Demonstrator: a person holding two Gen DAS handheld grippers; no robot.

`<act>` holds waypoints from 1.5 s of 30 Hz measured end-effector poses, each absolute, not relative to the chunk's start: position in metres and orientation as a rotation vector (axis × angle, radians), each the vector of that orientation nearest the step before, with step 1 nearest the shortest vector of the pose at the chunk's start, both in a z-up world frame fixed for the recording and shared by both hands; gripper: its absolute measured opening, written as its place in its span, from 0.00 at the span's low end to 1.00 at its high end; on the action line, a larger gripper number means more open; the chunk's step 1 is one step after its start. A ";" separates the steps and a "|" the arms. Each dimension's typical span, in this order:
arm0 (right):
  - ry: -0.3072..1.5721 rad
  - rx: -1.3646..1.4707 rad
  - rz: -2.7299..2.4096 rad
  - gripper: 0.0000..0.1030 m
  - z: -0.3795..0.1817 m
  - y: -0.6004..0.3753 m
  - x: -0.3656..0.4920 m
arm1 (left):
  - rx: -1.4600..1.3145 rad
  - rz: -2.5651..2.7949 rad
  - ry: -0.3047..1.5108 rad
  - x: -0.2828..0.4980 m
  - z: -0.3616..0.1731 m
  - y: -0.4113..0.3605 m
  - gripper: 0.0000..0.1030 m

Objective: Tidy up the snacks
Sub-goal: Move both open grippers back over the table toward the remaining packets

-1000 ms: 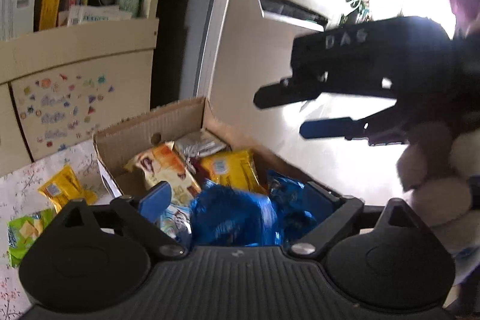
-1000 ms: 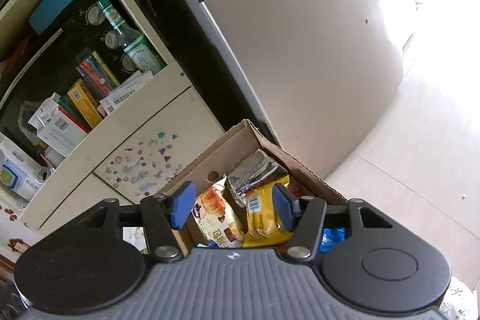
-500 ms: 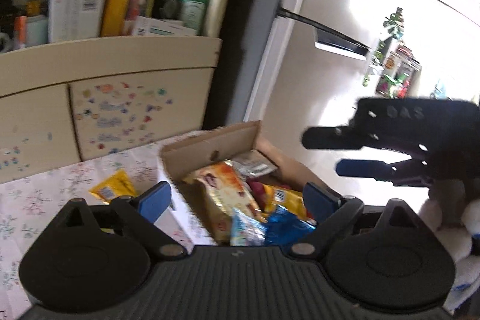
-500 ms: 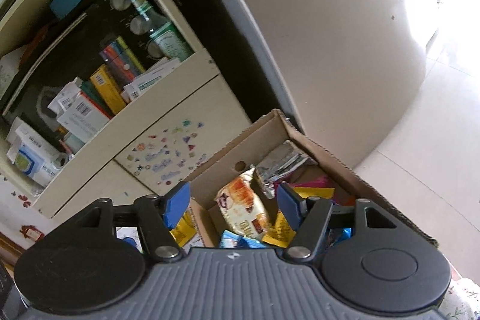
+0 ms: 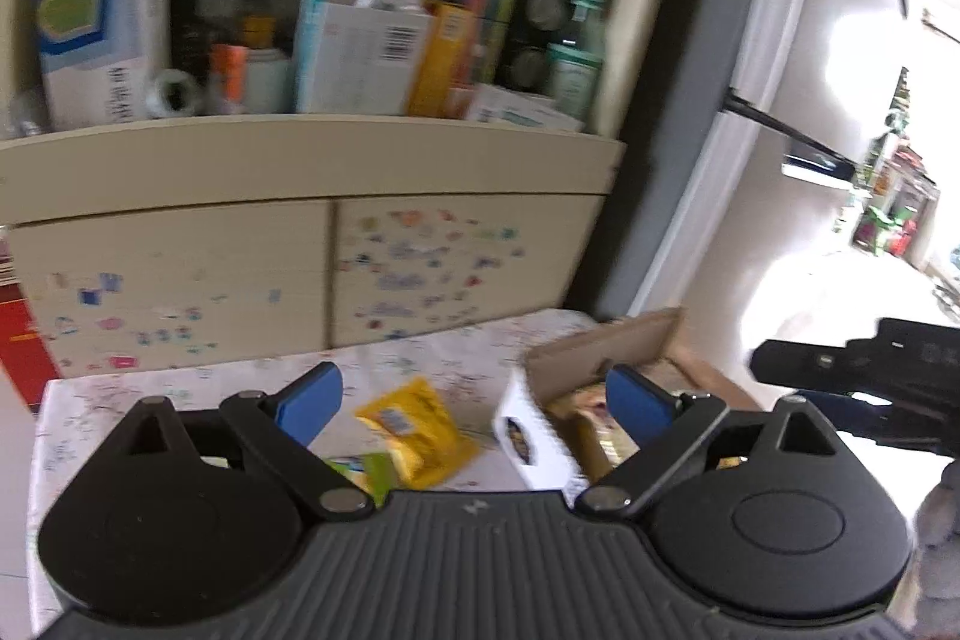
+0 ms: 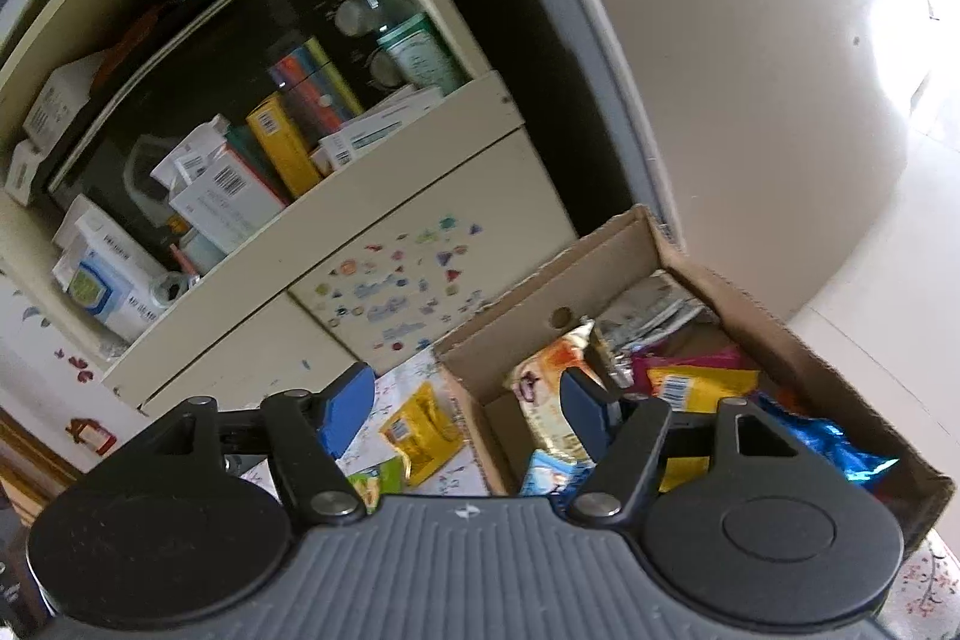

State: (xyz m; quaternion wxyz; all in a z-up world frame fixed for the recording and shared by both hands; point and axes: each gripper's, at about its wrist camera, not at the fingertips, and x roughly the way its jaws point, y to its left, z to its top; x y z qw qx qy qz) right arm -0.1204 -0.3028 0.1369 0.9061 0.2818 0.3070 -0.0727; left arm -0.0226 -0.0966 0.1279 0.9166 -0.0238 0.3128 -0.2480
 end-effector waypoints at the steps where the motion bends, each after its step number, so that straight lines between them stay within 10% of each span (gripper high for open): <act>1: 0.636 0.580 -0.142 0.72 0.136 -0.300 -0.119 | -0.049 -0.495 0.647 -0.020 0.126 -0.094 0.92; 32: 0.697 0.549 0.058 0.73 0.124 -0.245 -0.074 | 0.103 -0.335 0.844 0.043 0.001 -0.106 0.90; 45: 0.752 0.530 0.110 0.73 0.099 -0.228 -0.046 | 0.030 -0.323 0.895 0.049 -0.010 -0.074 0.62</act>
